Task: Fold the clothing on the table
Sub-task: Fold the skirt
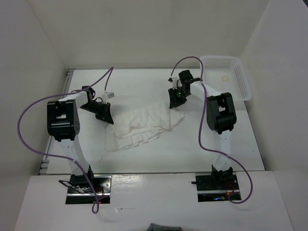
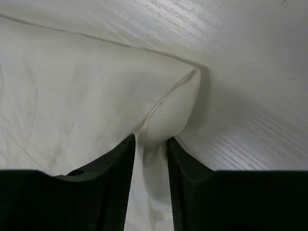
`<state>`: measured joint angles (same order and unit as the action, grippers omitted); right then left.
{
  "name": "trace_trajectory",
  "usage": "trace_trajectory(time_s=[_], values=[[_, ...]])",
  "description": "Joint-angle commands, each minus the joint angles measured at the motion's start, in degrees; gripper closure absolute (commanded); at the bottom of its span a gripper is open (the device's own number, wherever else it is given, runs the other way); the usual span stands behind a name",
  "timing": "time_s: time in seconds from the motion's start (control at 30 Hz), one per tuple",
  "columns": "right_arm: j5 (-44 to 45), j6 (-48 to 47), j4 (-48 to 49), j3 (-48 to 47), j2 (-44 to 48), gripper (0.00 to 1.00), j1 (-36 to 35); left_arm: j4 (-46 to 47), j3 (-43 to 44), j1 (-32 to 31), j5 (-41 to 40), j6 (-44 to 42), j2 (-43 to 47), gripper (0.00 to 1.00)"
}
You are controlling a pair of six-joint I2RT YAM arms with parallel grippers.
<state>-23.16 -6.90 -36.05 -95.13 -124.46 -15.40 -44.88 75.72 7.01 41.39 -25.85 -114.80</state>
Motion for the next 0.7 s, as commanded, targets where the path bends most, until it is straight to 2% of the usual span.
trace_trajectory(time_s=[0.0,0.17,0.23,0.3,0.4,0.67], values=[[-0.1,0.1,-0.6,-0.1,-1.2,0.64,-0.3,-1.2,-0.1,-0.2,2.5,-2.5,2.5,0.96],[-1.8,0.1,-1.1,-0.1,-1.2,0.57,-0.9,-1.2,-0.1,-0.2,2.5,-2.5,2.5,0.96],[-2.3,0.1,-1.1,-0.1,-1.2,0.57,-0.9,-1.2,-0.1,-0.2,2.5,-2.5,2.5,0.96],[-2.3,0.1,-1.6,-0.6,-1.2,0.45,-1.4,-1.2,-0.1,-0.2,2.5,-2.5,2.5,0.96],[-2.3,0.1,-1.7,-0.6,-1.2,0.37,-1.4,-1.7,-0.1,-0.2,2.5,-3.0,2.5,0.96],[-3.5,-0.4,-1.7,-0.6,-1.2,0.35,-1.4,-2.2,-0.1,-0.8,3.0,-3.0,2.5,0.96]])
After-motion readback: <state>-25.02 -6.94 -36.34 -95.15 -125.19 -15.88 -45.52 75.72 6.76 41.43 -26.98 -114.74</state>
